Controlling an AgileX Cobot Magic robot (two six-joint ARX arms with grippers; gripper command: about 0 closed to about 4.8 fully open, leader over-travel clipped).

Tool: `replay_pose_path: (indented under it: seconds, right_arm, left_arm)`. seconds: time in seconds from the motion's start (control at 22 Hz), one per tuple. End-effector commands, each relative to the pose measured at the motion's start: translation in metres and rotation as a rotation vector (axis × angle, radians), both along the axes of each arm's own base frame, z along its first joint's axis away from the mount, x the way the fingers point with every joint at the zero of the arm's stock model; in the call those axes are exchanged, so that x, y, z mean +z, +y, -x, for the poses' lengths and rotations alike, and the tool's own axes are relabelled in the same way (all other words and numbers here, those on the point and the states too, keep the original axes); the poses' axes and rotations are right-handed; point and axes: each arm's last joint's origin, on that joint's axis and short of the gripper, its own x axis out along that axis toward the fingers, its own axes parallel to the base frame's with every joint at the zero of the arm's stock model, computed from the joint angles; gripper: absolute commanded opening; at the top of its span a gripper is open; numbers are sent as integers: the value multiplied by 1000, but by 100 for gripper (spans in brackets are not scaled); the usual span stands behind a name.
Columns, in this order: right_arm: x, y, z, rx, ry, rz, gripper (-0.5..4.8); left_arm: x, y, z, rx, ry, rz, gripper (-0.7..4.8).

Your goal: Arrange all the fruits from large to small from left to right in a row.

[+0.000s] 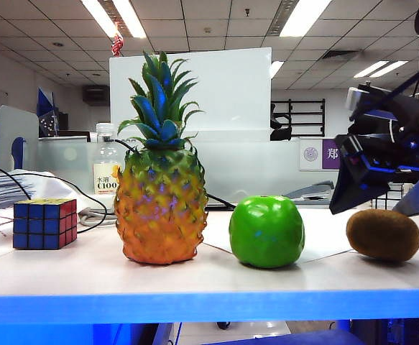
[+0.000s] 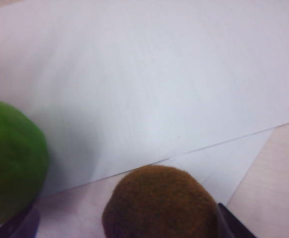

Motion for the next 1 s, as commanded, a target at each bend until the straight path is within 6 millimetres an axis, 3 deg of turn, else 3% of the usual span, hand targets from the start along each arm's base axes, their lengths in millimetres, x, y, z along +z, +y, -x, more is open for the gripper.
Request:
replay_pose_path:
  seconds: [0.05, 0.32, 0.59, 0.64, 0.73, 0.77, 0.91, 0.95, 1.0]
  right_arm:
    - [10, 0, 0, -18, -66, -16, 479]
    - [31, -3, 3, -55, -198, -44, 479]
    - [82, -16, 31, -129, -471, -144, 479]
    - [93, -19, 39, -135, -532, -169, 396]
    - [119, -29, 65, -134, -686, -222, 78]
    - [127, -33, 76, -130, -742, -224, 1]
    - [146, -54, 128, -143, -827, -237, -6]
    - [146, -58, 138, -141, -821, -226, -6]
    - [143, -66, 161, -133, -800, -206, -6]
  left_arm:
    - [1, 0, 1, -6, -12, 0, 23]
    - [1, 0, 1, -6, -12, 0, 23]
    - [2, 0, 1, -8, -18, 3, 23]
    - [4, 0, 1, -13, -30, 7, 23]
    - [8, 0, 3, -40, -69, 15, 23]
    - [10, -1, 4, -55, -83, 20, 22]
    - [21, -2, 10, -168, -89, 27, -6]
    - [24, -2, 11, -175, -92, 25, -6]
    - [33, -2, 14, -167, -93, 27, -6]
